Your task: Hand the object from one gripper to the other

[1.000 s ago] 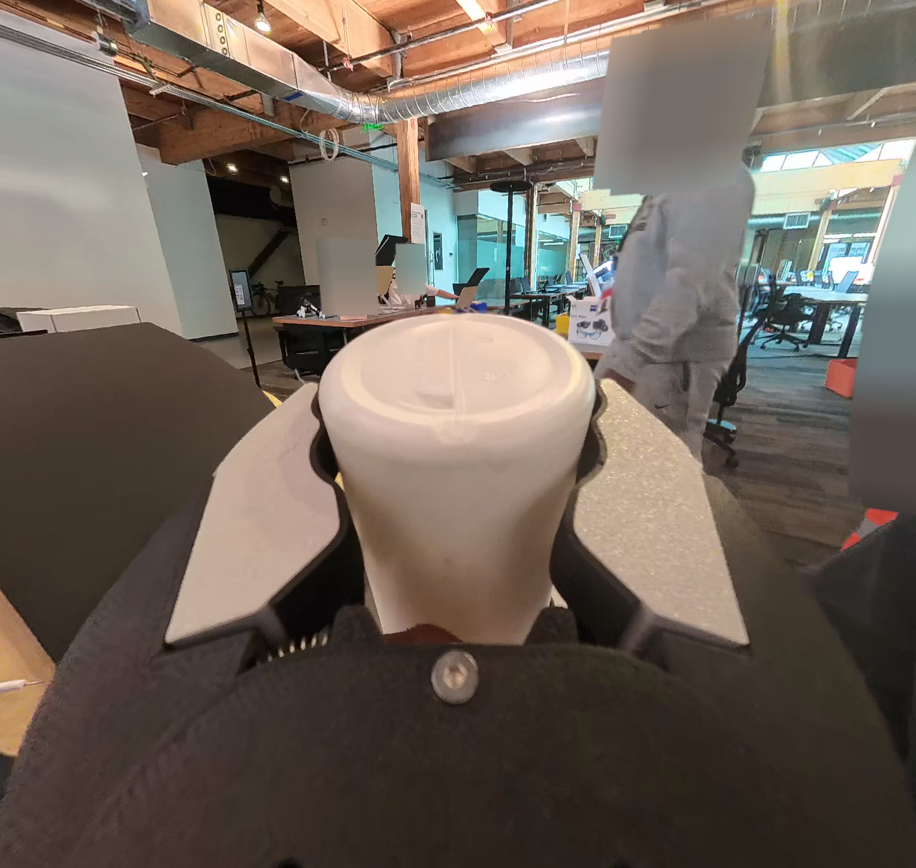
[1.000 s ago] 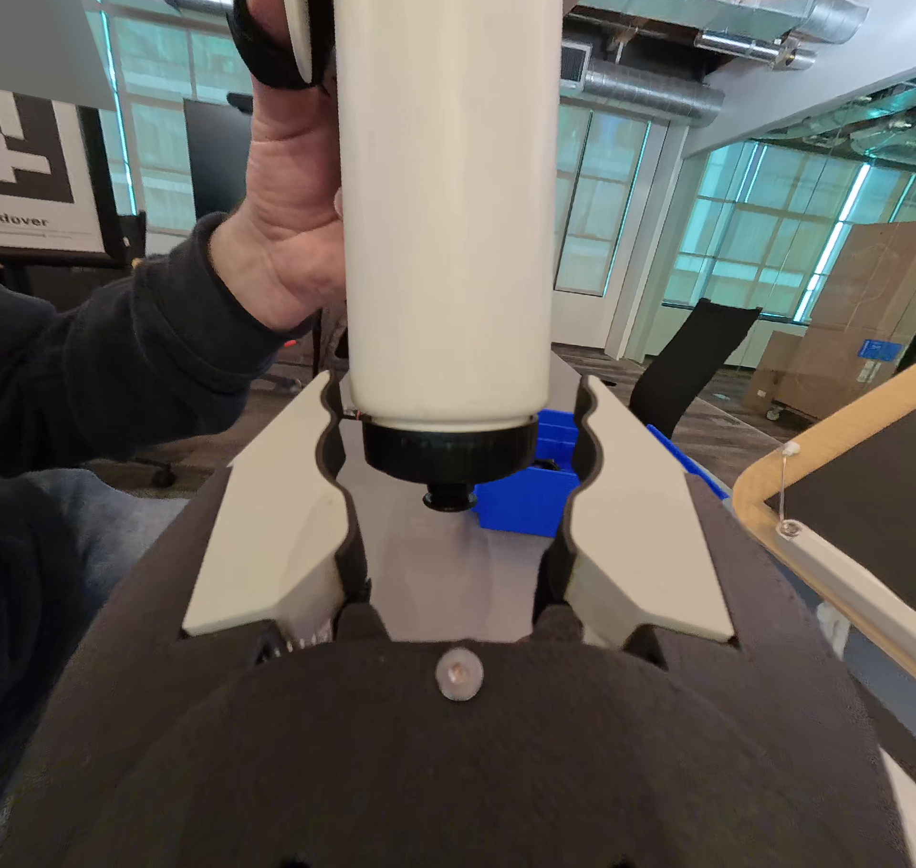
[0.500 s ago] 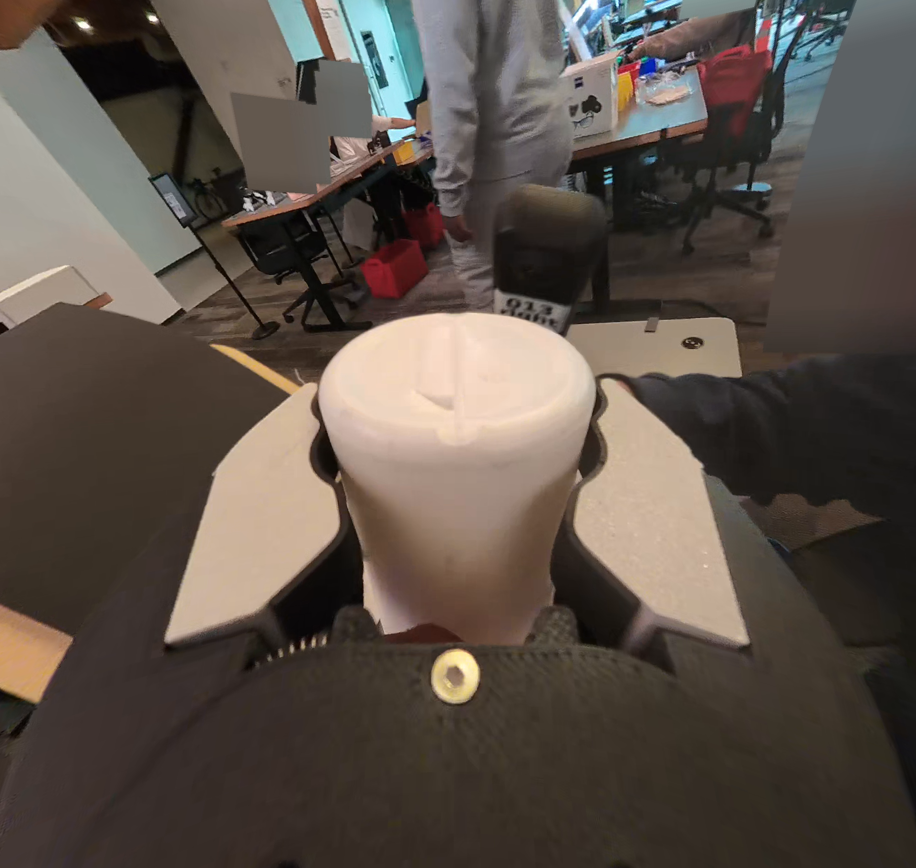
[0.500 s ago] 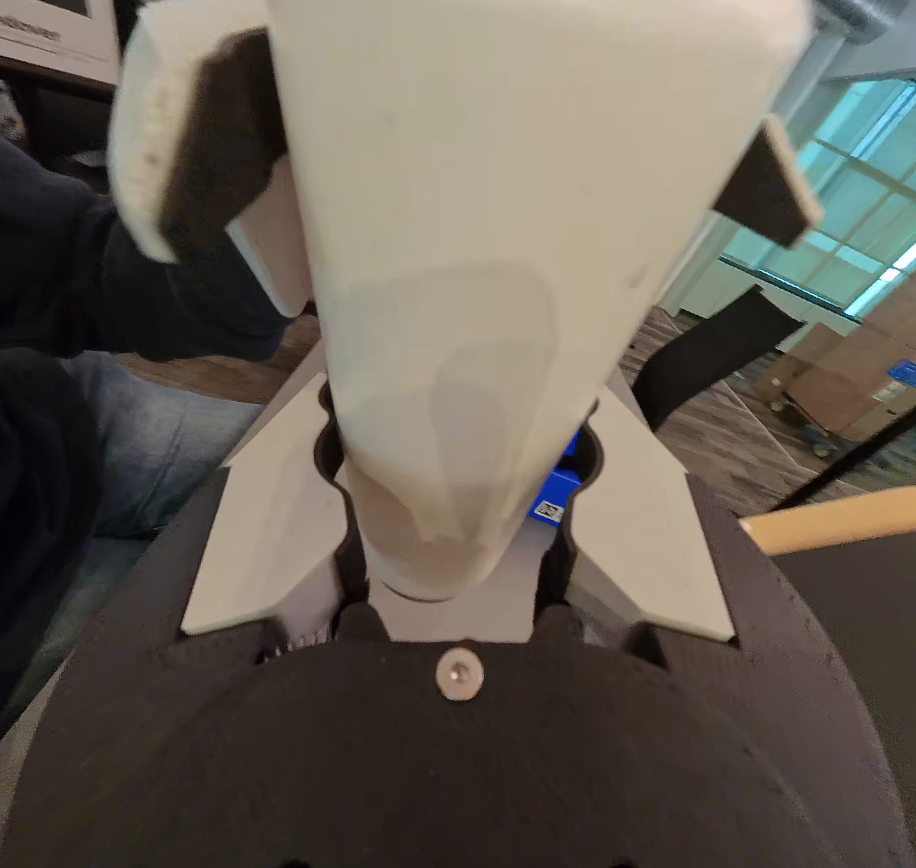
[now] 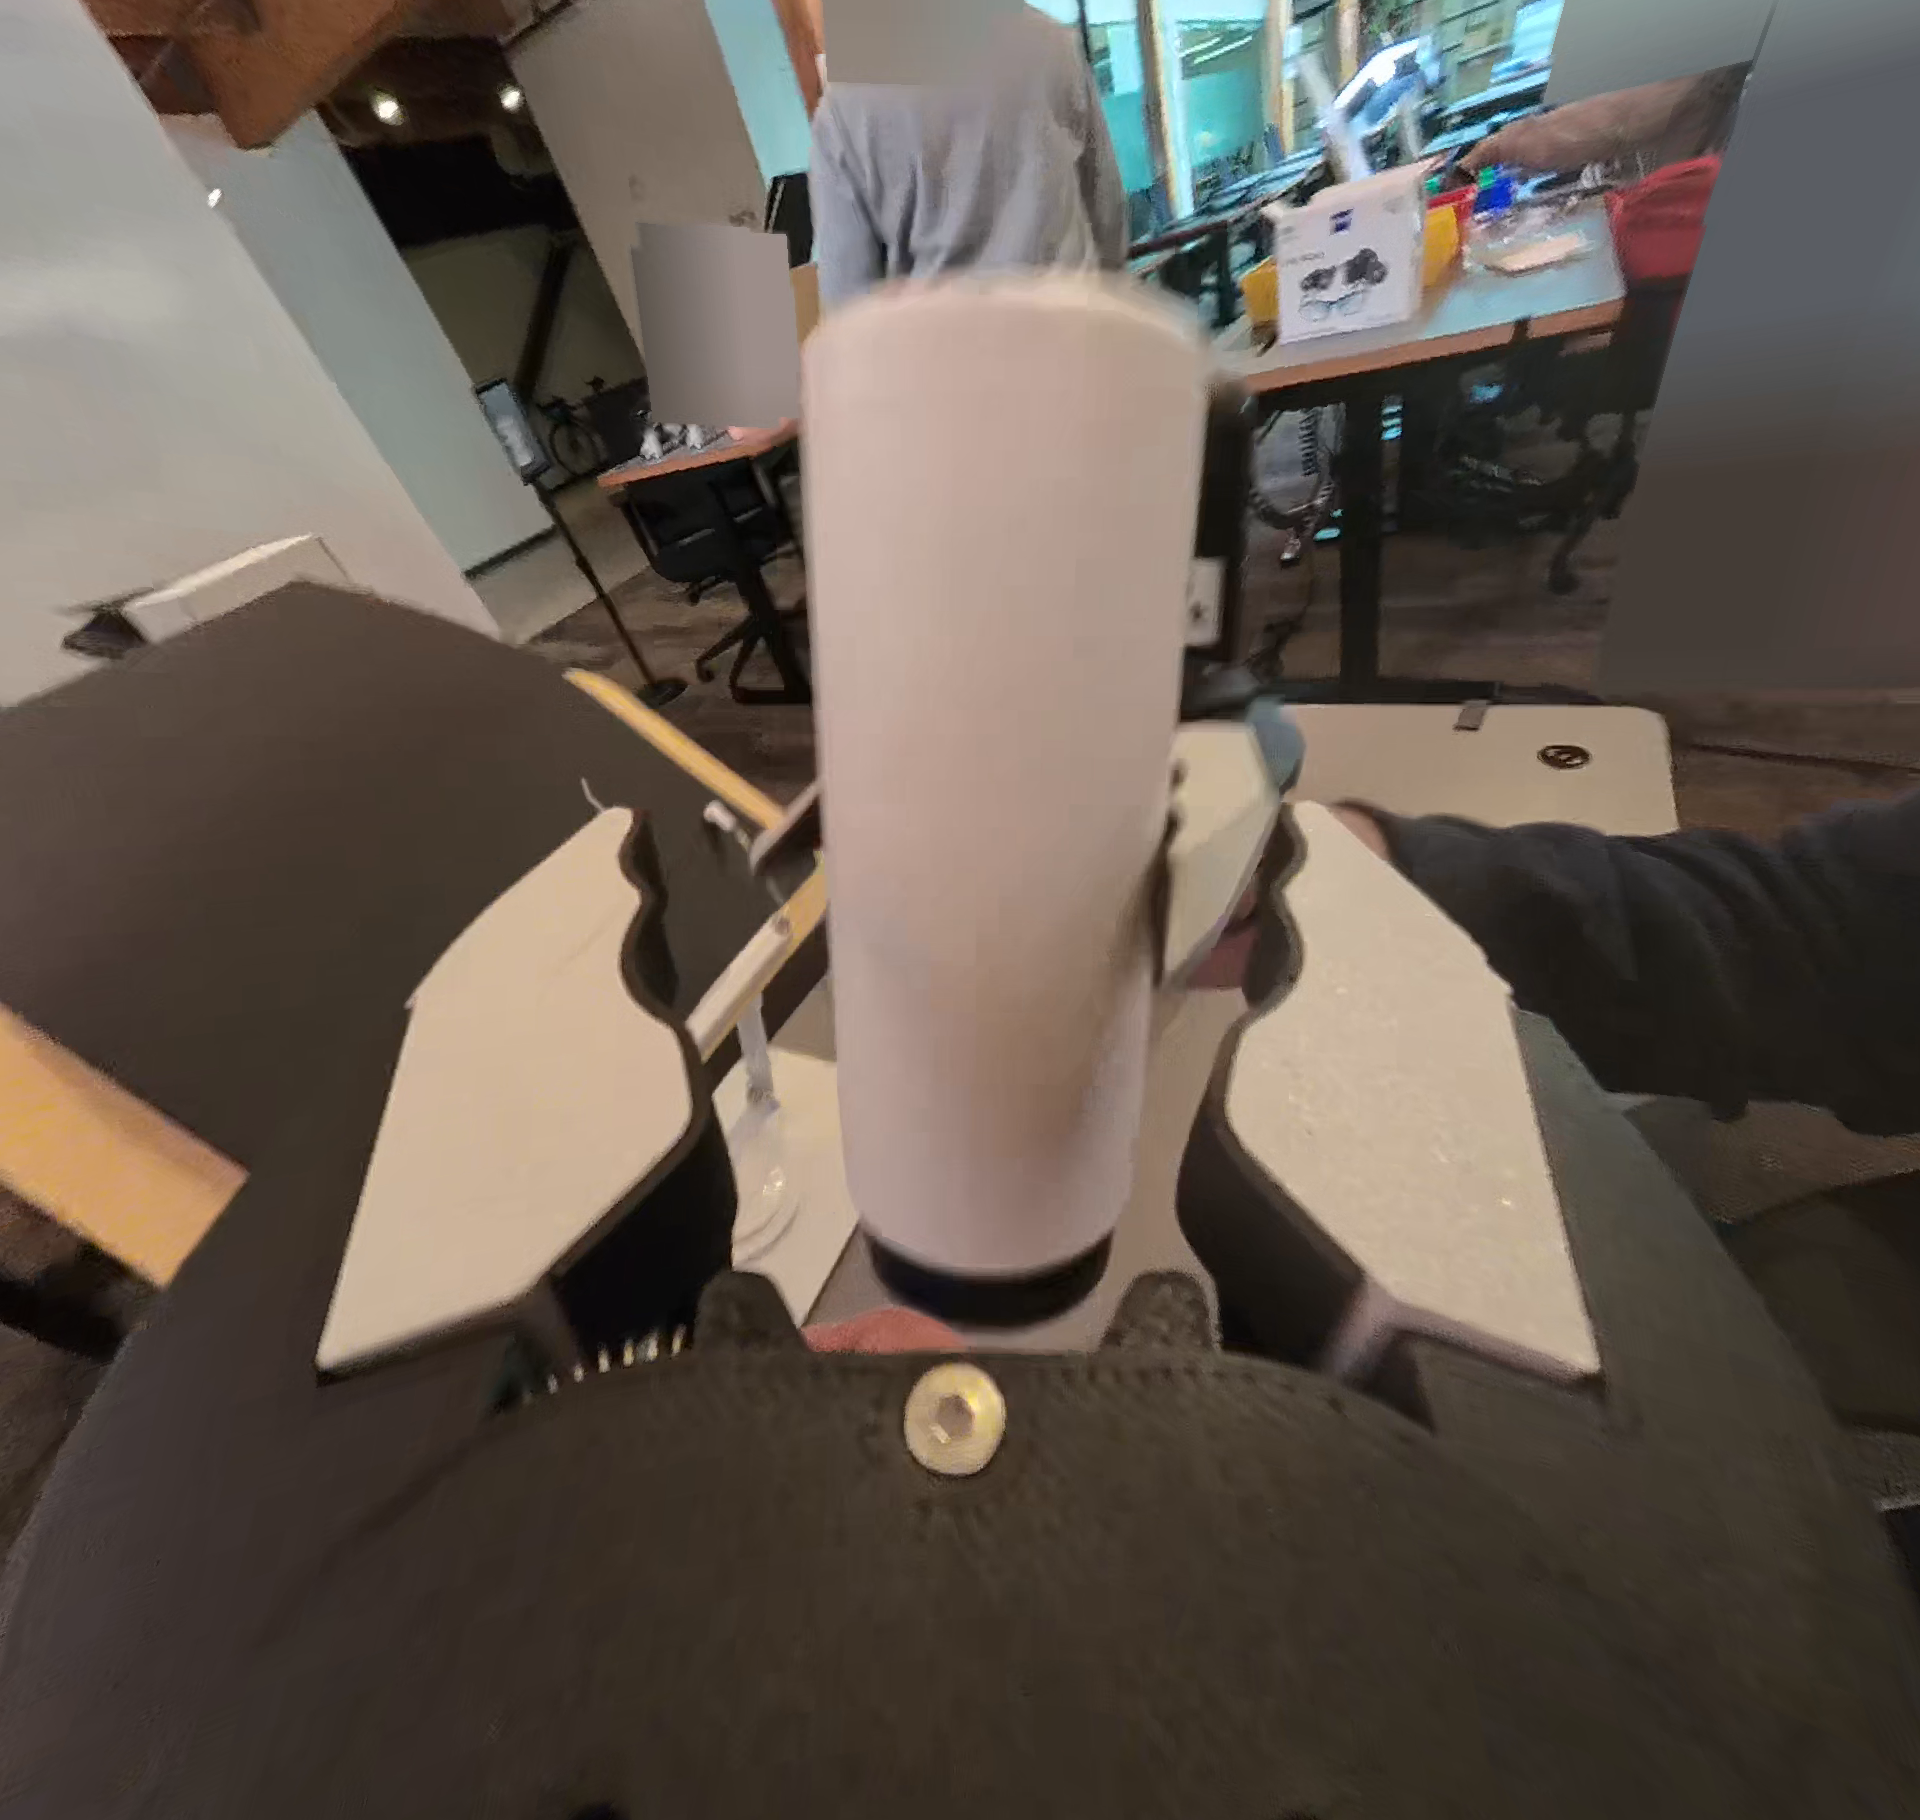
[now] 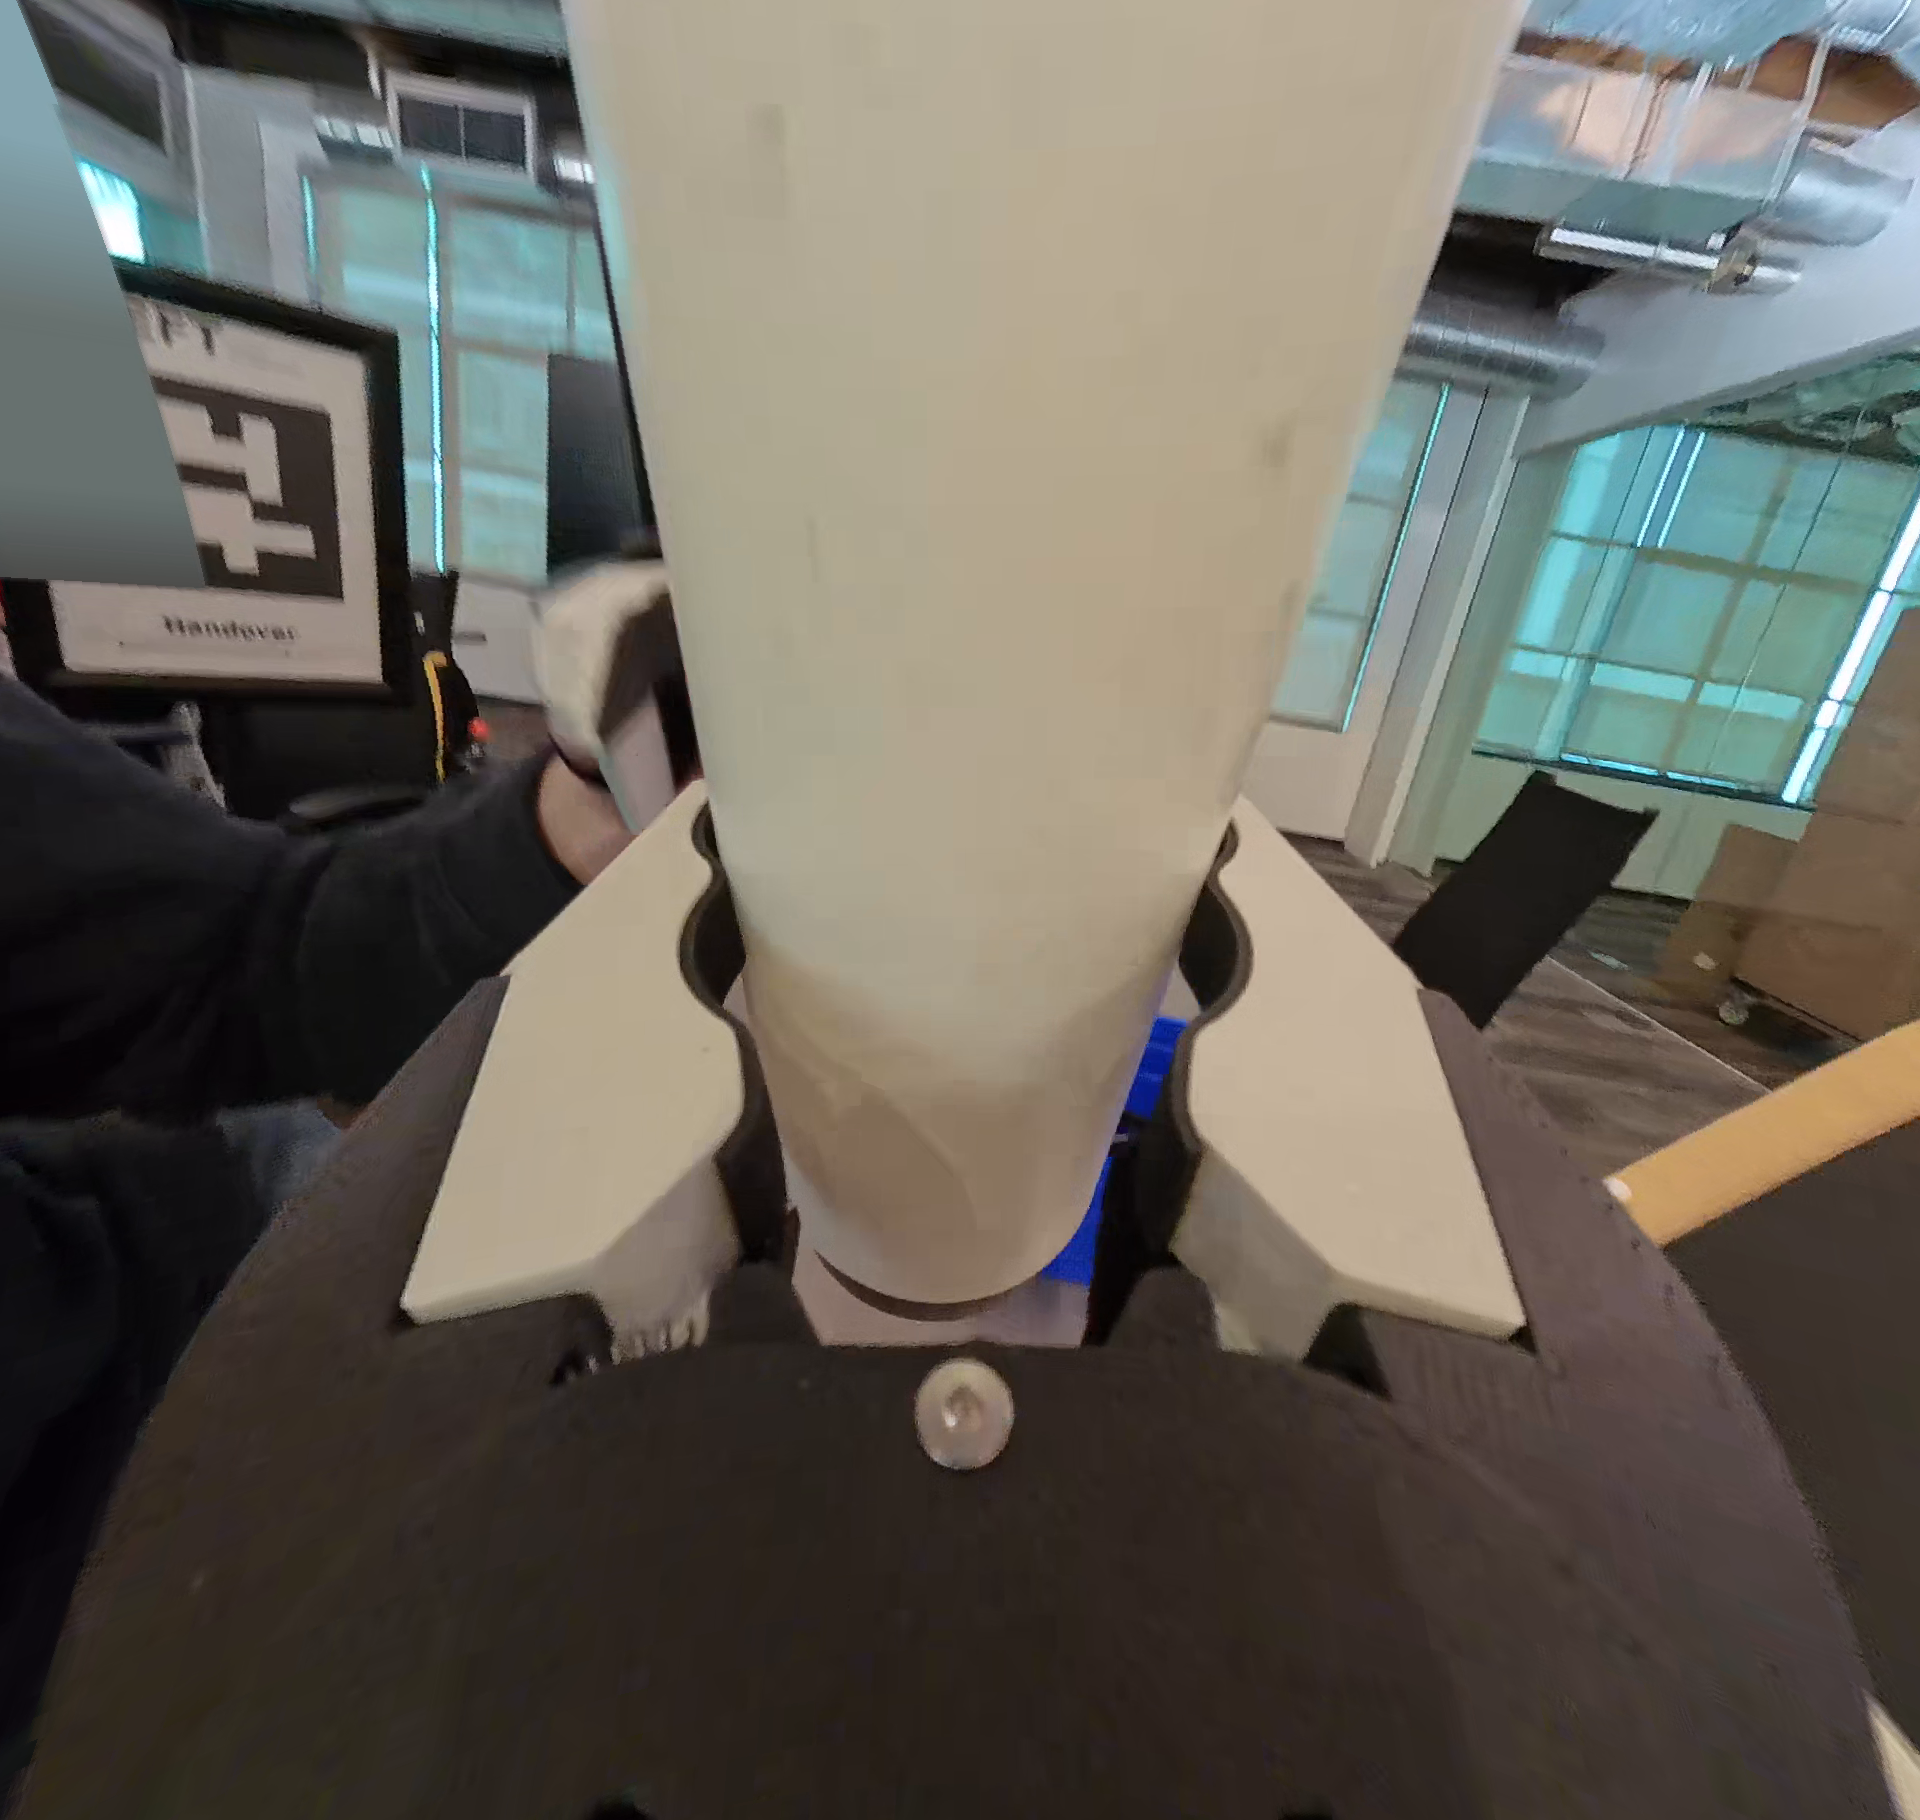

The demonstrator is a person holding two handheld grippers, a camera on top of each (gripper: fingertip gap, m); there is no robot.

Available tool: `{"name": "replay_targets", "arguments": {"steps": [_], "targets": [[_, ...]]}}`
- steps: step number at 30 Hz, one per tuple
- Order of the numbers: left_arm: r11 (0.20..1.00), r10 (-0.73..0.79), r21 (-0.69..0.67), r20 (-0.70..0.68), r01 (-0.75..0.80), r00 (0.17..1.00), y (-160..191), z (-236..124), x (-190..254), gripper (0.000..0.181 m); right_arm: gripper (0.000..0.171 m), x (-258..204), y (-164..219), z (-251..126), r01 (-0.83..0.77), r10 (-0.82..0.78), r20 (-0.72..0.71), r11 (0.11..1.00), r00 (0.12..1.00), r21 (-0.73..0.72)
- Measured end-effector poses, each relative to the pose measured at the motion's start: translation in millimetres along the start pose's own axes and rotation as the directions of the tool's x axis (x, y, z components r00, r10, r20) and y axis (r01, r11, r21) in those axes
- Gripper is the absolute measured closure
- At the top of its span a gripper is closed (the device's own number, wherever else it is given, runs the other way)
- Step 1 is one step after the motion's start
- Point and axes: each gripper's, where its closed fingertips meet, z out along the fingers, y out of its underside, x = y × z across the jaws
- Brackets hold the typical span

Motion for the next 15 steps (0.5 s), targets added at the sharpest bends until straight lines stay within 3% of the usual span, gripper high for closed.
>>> {"name": "replay_targets", "arguments": {"steps": [6, 10, 13, 15], "targets": [[0.991, -0.076, -0.105, 0.007, 0.077, 0.997, 68, 9, 0, 0.055, 0.086, 0, -18, -7, -0.034, 0.034, 0.009, 0.993, 0.999, 0.109], [0.987, -0.085, -0.14, -0.034, 0.079, 0.996, 85, 20, 10, 0.068, 0.086, -4, -14, 0, -0.019, 0.017, 0.02, 0.997, 1.0, 0.077], [0.986, -0.063, -0.157, -0.065, 0.052, 0.996, 90, 25, 15, 0.092, 0.086, -7, -15, 2, -0.004, 0.003, 0.025, 0.998, 1.0, 0.06], [0.989, -0.073, -0.134, -0.065, 0.064, 0.995, 89, 27, 14, 0.093, 0.086, -6, -15, 3, 0.003, -0.004, 0.022, 0.999, 1.0, 0.041]]}}
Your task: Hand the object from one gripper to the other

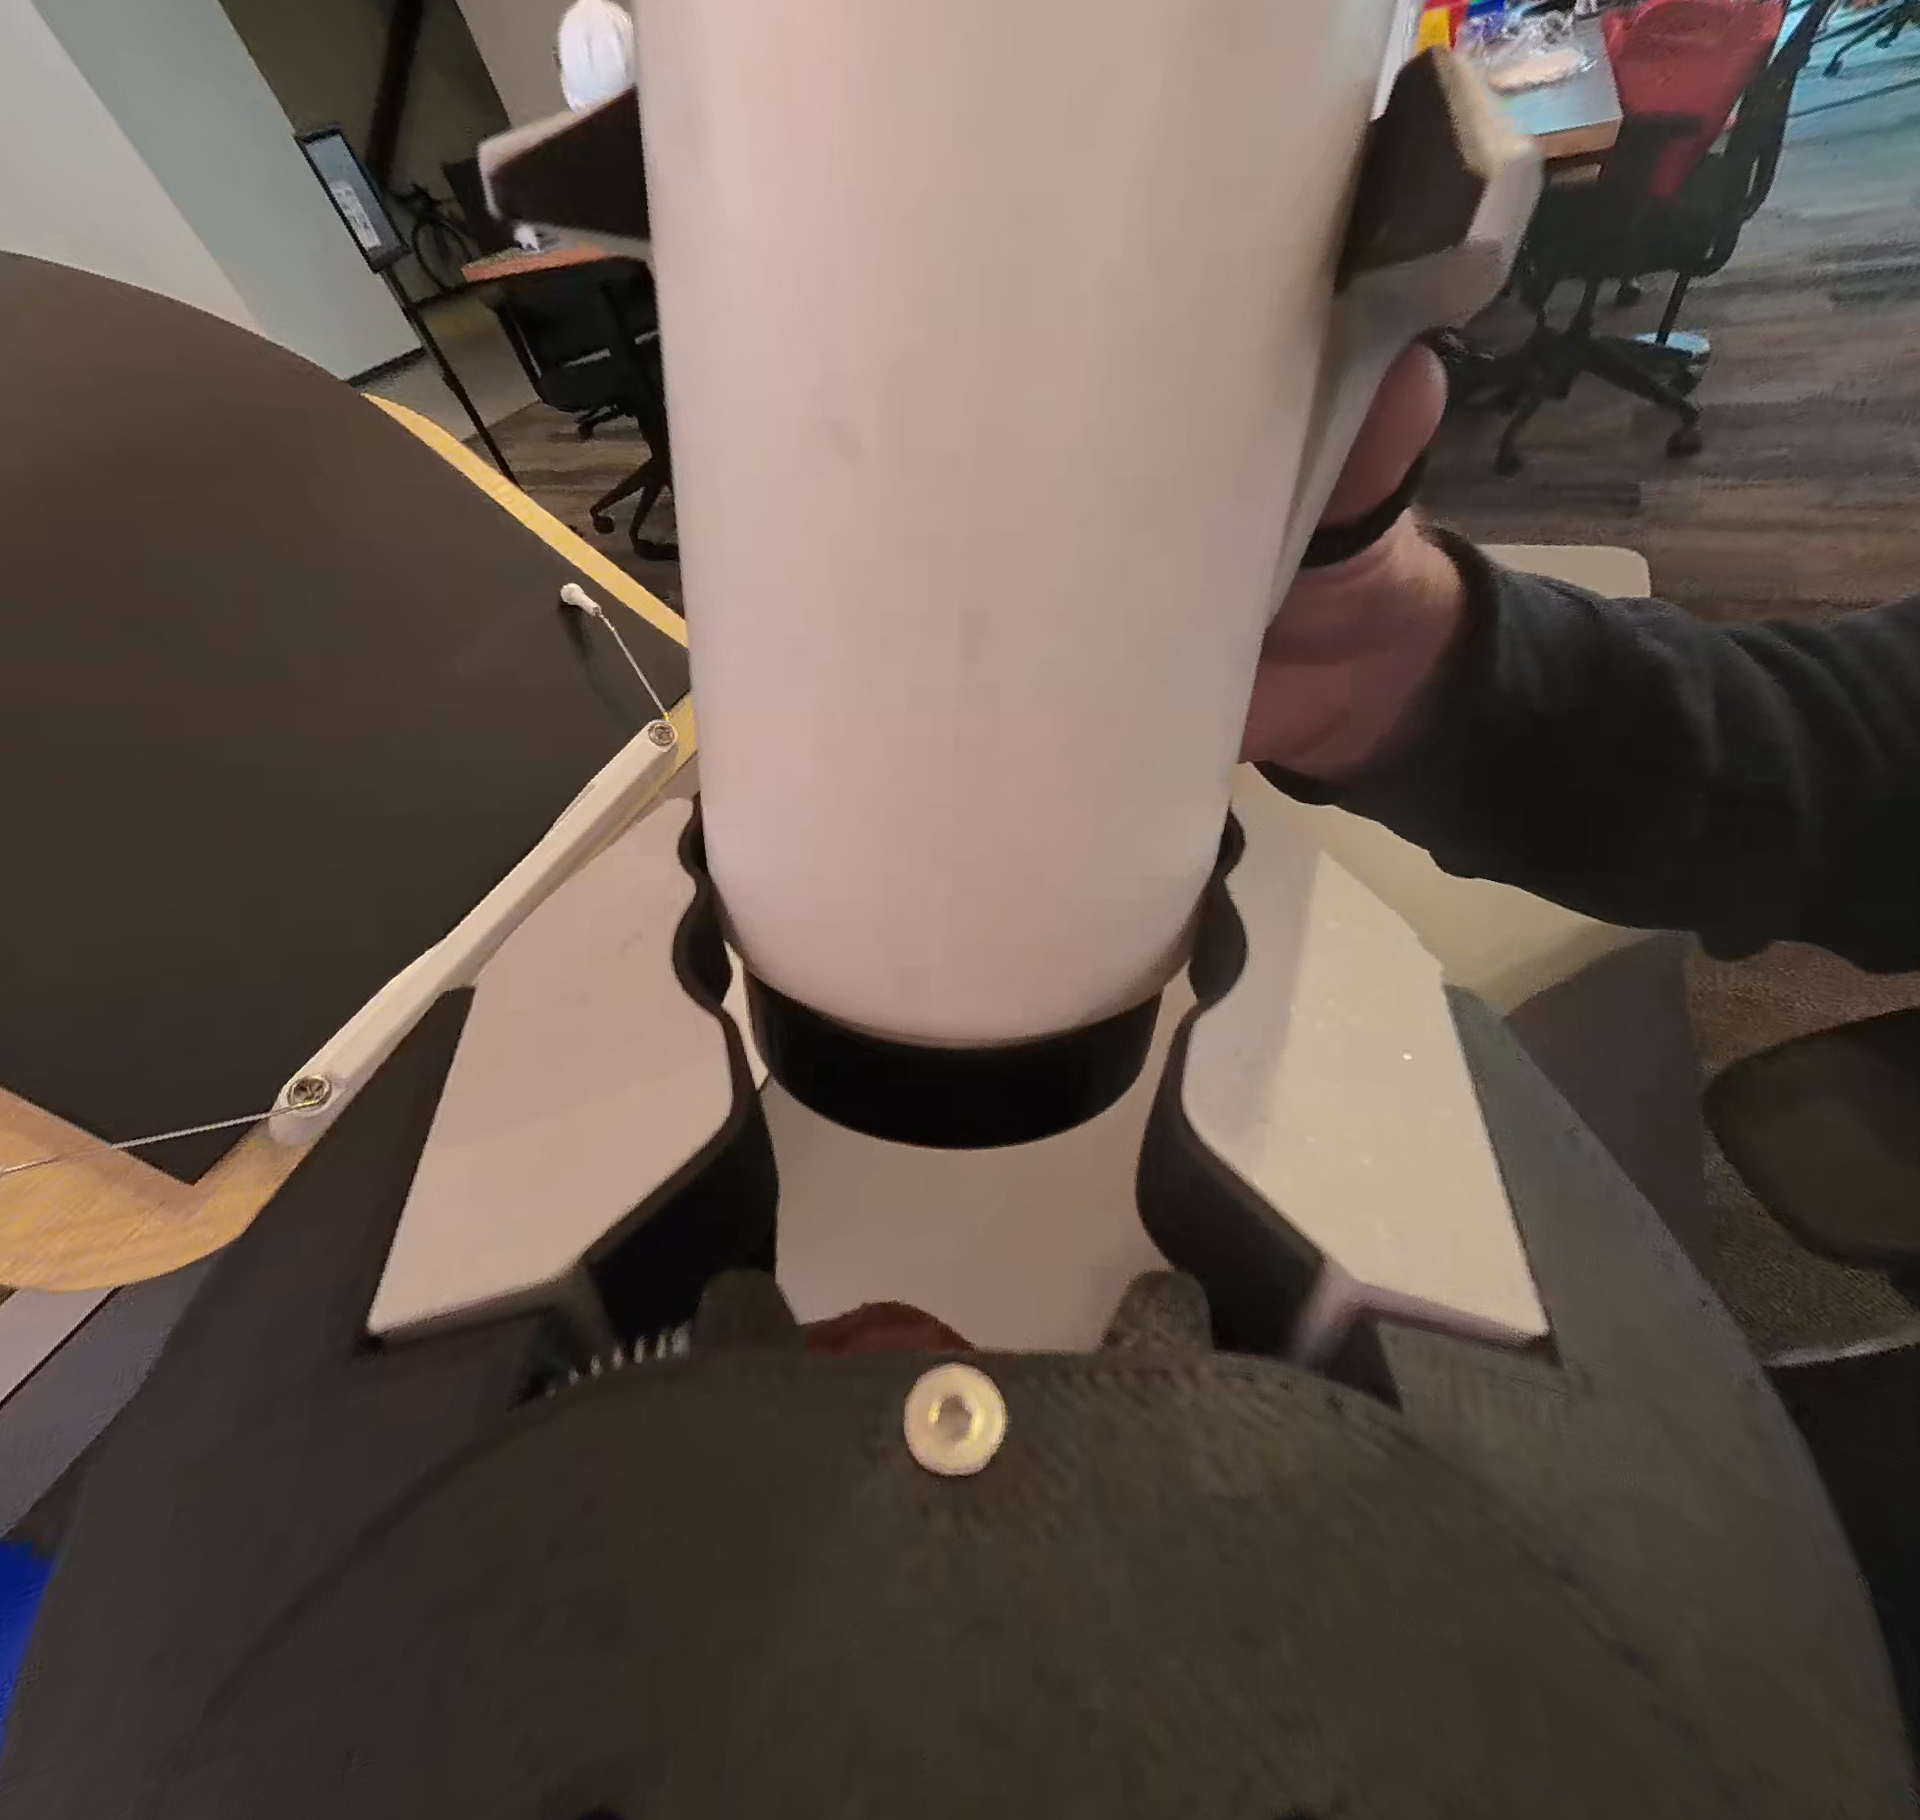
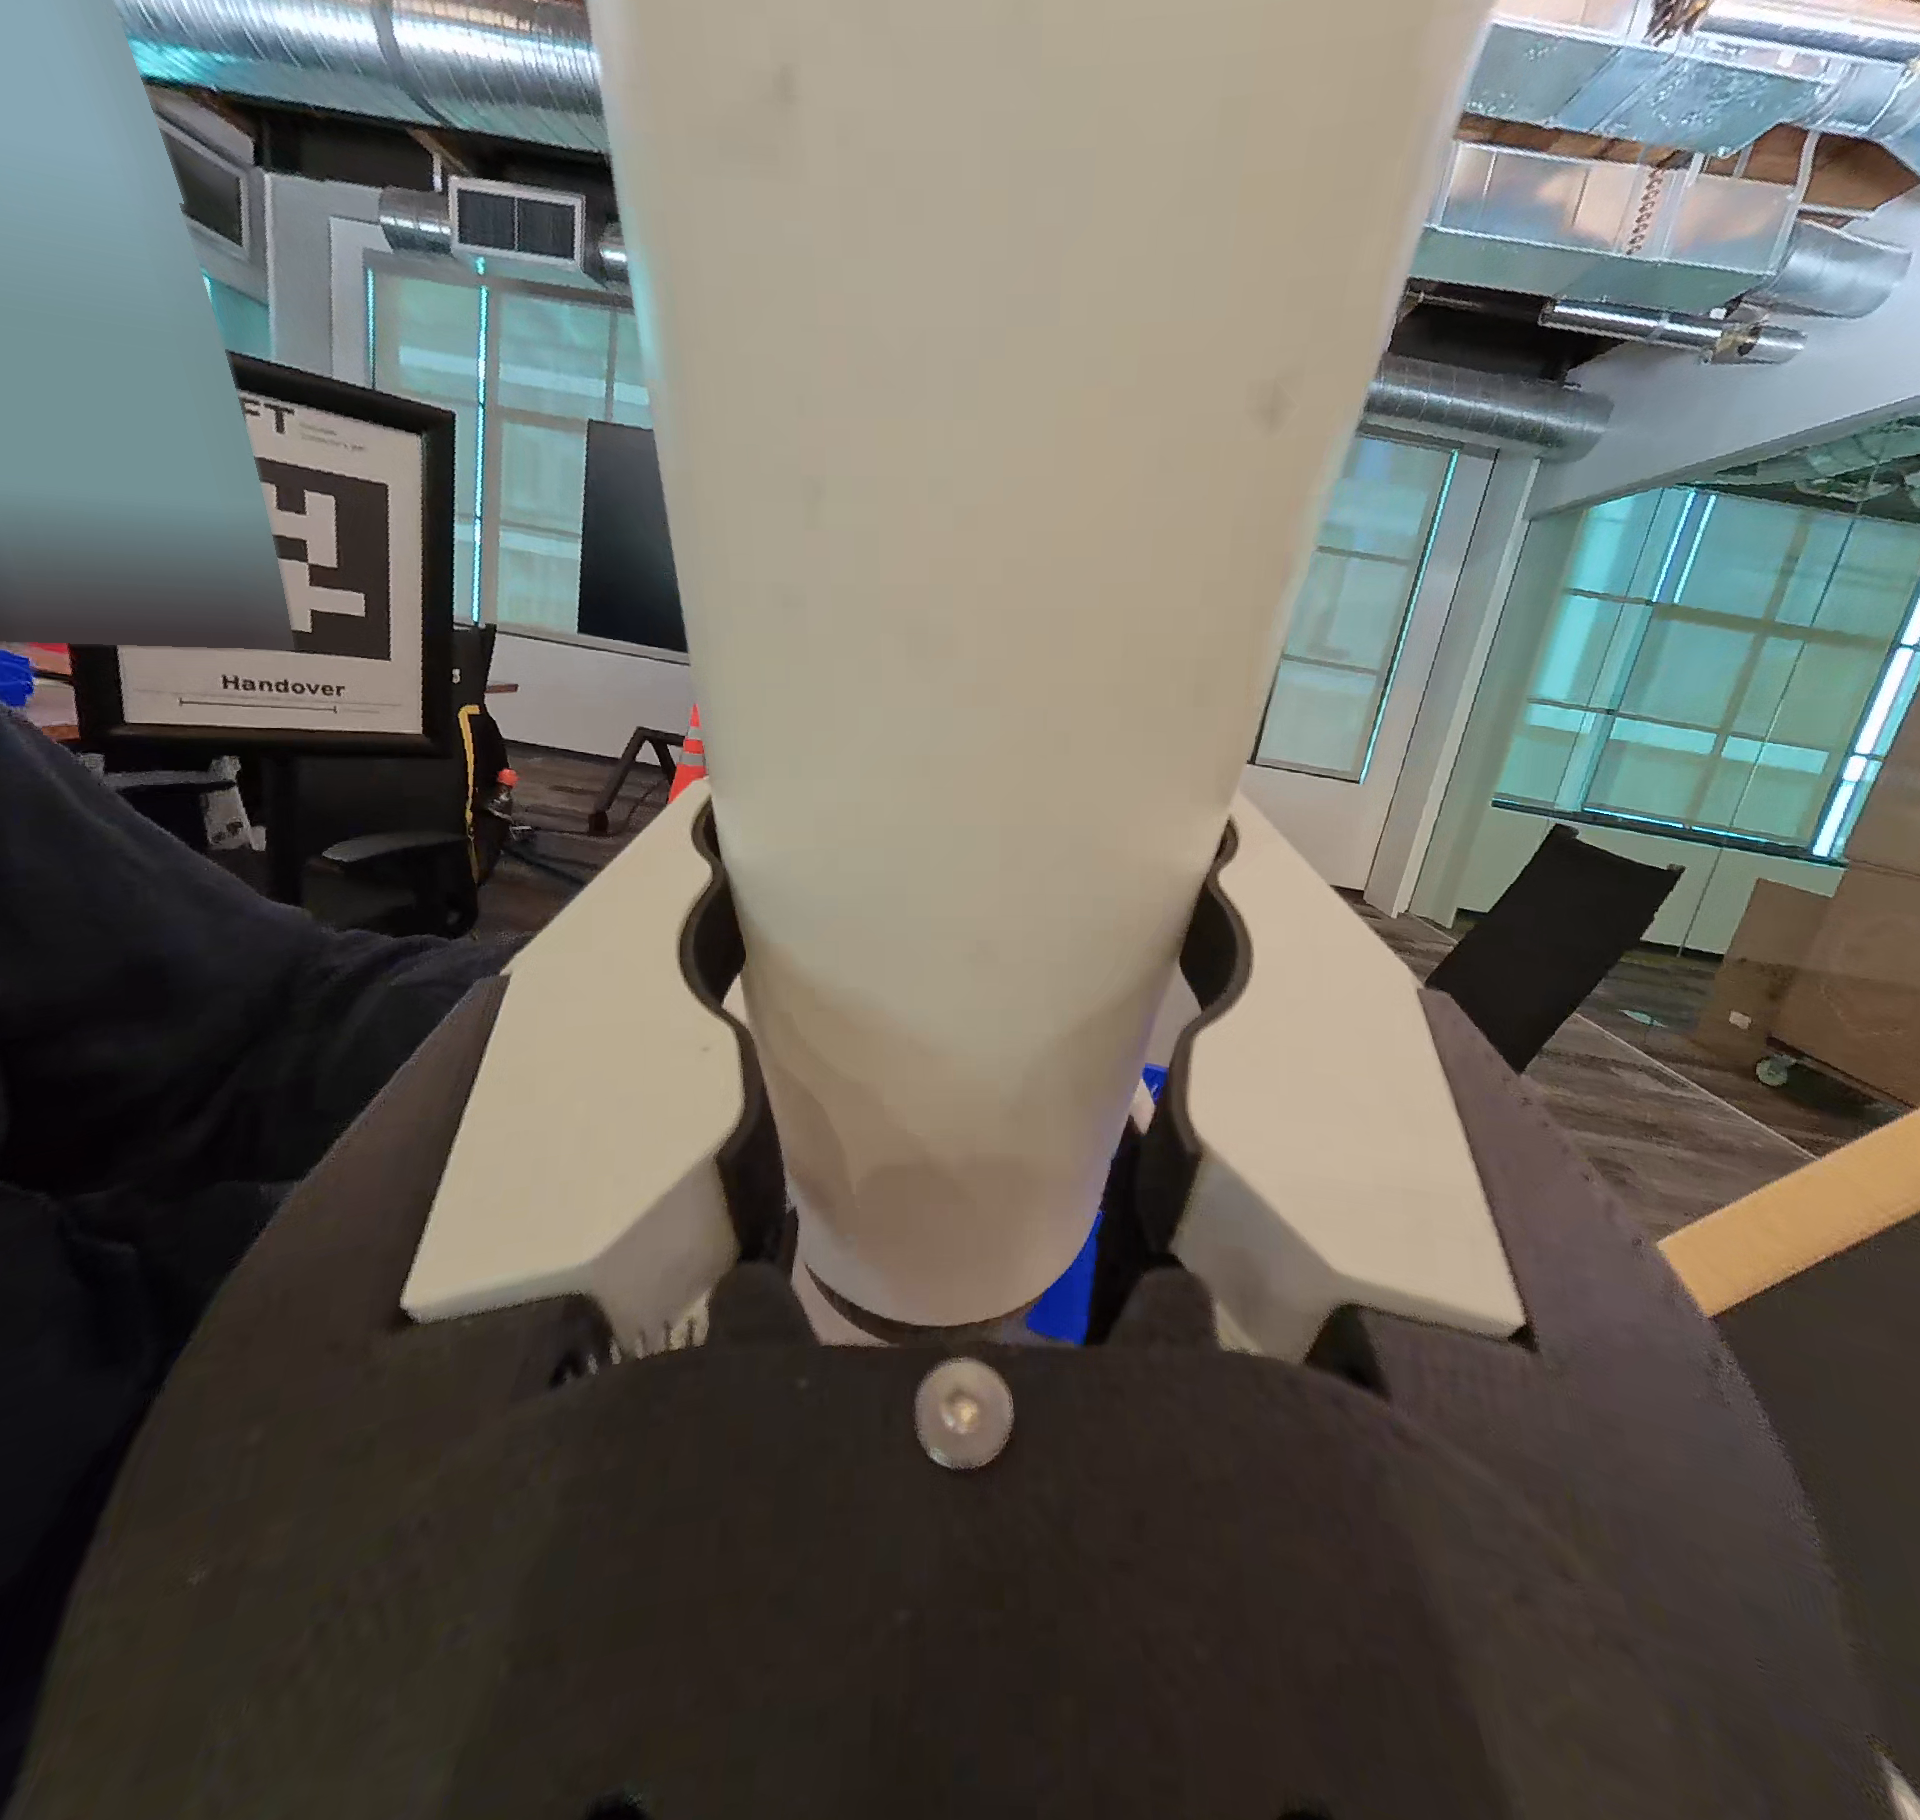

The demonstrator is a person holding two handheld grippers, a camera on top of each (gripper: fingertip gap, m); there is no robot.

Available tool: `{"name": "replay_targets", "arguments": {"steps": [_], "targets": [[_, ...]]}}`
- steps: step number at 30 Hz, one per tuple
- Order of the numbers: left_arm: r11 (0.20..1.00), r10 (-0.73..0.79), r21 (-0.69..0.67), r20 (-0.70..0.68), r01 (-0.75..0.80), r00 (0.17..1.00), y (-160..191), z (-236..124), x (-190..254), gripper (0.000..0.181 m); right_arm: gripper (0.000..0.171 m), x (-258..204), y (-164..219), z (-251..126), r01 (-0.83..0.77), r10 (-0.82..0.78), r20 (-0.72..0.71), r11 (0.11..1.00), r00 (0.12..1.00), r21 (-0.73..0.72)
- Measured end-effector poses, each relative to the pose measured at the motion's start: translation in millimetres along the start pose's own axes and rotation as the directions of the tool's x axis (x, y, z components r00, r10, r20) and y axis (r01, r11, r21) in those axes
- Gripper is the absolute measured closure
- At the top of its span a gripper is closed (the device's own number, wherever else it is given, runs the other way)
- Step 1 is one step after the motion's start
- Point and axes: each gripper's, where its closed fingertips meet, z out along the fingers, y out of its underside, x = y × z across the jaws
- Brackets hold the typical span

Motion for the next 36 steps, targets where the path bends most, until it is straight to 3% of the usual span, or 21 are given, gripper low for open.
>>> {"name": "replay_targets", "arguments": {"steps": [7, 10, 12, 18, 23, 26, 30, 32, 36], "targets": [[0.998, 0.066, -0.003, 0.052, -0.066, 0.996, 0, -3, -8, 0.094, 0.084, 1, 0, -2, 0.023, -0.024, -0.006, 0.998, 1.0, -0.063], [0.986, 0.147, -0.085, 0.07, -0.141, 0.987, 3, -8, -13, 0.094, 0.07, 3, -6, -10, 0.066, -0.069, -0.03, 0.994, 0.997, -0.092], [0.966, 0.218, -0.159, 0.091, -0.202, 0.972, 6, -14, -20, 0.094, 0.069, 2, -10, -18, 0.105, -0.111, -0.04, 0.986, 0.993, -0.128], [0.83, 0.461, -0.405, 0.108, -0.385, 0.881, 10, -38, -42, 0.094, 0.066, 1, -15, -49, 0.197, -0.223, -0.073, 0.945, 0.972, -0.261], [0.688, 0.615, -0.545, 0.088, -0.479, 0.784, 11, -51, -56, 0.094, 0.064, 1, -14, -70, 0.294, -0.376, -0.099, 0.84, 0.921, -0.455], [0.628, 0.662, -0.592, 0.065, -0.505, 0.746, 12, -52, -58, 0.095, 0.063, 6, -3, -77, 0.385, -0.533, -0.059, 0.679, 0.844, -0.625], [0.595, 0.685, -0.611, 0.046, -0.522, 0.727, 9, -50, -58, 0.095, 0.06, 17, 16, -80, 0.489, -0.724, 0.08, 0.375, 0.685, -0.788], [0.593, 0.685, -0.615, 0.046, -0.52, 0.727, 7, -50, -59, 0.095, 0.055, 20, 24, -81, 0.52, -0.795, 0.164, 0.211, 0.583, -0.828], [0.573, 0.68, -0.638, 0.021, -0.514, 0.733, 8, -51, -58, 0.095, 0.053, 31, 22, -83, 0.547, -0.902, 0.321, -0.12, 0.287, -0.828]]}}
